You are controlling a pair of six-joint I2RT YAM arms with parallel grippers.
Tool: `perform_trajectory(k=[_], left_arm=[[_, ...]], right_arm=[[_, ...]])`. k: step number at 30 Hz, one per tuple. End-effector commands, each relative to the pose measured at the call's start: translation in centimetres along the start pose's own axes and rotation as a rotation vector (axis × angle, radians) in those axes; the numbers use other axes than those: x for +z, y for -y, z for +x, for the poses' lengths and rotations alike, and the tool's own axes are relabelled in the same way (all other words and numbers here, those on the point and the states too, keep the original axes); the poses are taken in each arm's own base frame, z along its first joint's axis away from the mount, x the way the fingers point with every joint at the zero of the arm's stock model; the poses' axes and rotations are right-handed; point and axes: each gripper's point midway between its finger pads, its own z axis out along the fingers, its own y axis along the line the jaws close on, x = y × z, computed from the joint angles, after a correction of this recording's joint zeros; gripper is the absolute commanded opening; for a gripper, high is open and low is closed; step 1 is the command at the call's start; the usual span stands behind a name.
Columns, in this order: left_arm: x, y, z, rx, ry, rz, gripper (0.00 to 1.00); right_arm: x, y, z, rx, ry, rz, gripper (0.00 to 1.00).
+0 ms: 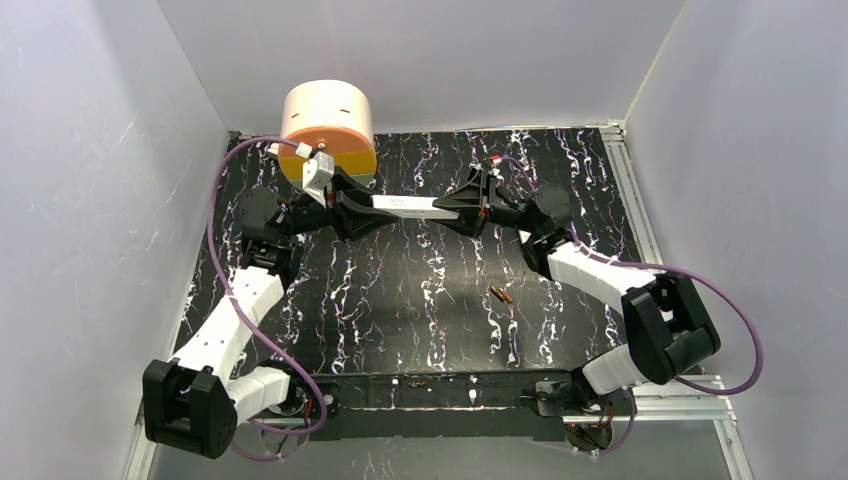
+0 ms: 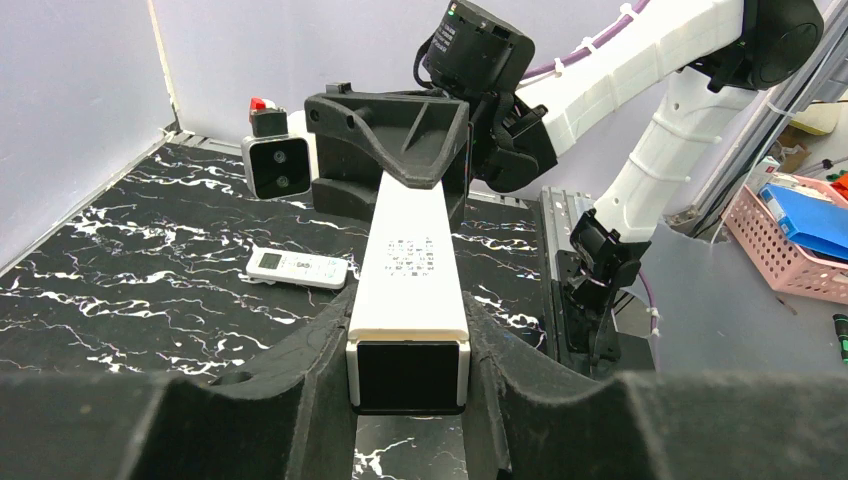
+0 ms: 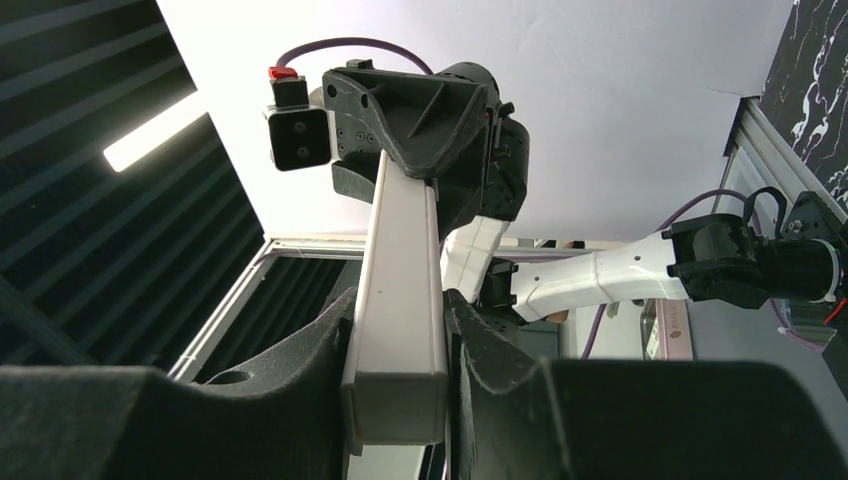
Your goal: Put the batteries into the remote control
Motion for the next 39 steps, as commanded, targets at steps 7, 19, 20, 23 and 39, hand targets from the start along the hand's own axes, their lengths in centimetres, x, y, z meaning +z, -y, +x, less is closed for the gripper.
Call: perform_trajectory(k=[7,19,20,23,39], left_arm=[[0.3,0.9,-1.1,0.036,-0.004,0.071,0.0],[-0.4,0.2,-2.1,0.083,0.024,0.013,0.0],[-0.5,0.2,-2.2,0.089,0.026,0.007,0.0],[-0.7,0.1,-2.3,0.102,0.032,-0.004,0.0],[-1.1,0.3,-0.3,0.093,-0.016,0.025,0.0]], right_arm=[[0.2,1.4,-0.2,-0.254,-0.018,0.024,0.72],[-1.2,2.1,-0.5,-0.301,0.025,-0.011,0.32],[-1.3,1.9,-0.5,-0.297,0.026,-0.027,0.28],[-1.5,1.8,-0.4,-0.287,0.022,-0.053,0.28],[-2.5,2.3,-1.8,-0.369,0.109,0.078,0.66]])
